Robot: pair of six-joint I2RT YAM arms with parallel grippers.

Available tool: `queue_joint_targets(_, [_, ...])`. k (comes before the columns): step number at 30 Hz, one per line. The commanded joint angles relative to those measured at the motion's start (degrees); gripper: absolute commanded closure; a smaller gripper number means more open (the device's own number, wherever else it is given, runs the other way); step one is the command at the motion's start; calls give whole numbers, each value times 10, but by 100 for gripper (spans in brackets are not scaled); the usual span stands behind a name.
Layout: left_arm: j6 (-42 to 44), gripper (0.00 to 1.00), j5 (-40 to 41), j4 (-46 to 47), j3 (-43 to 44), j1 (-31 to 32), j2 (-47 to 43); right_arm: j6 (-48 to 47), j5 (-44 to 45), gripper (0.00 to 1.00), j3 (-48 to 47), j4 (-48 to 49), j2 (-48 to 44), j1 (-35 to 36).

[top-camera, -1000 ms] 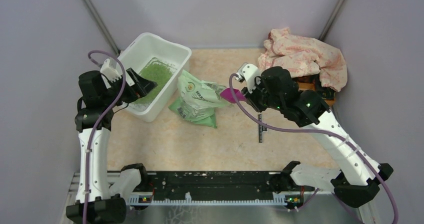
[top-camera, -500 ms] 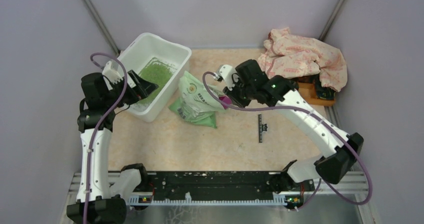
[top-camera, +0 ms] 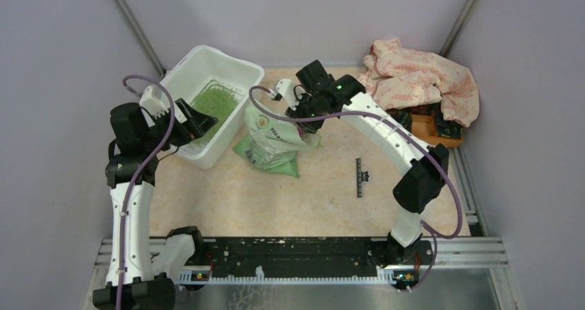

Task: Fill the litter box with clean litter
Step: 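Scoop the cat litter from the cat litter bag.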

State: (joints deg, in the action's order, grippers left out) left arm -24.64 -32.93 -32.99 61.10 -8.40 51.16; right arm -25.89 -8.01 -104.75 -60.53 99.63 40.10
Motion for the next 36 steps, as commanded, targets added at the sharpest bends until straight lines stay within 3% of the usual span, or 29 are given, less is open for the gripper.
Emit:
queue_joint_targets(1, [-3, 1, 5, -5, -1, 1, -12, -33, -22, 100, -49, -33, 21, -4])
queue_joint_targets(8, [3, 1, 20, -20, 11, 1, -11, -47, -60, 100, -61, -4, 63, -4])
queue_joint_targets(21, [3, 1, 29, -16, 10, 1, -7, -41, -132, 100, 120, 206, 40, -3])
queue_joint_targets(27, [4, 1, 28, -15, 11, 1, -6, -7, -113, 100, 250, 348, -16, -4])
queue_joint_targets(36, [6, 1, 34, -18, 18, 1, -6, 69, -45, 100, 396, 526, -174, -4])
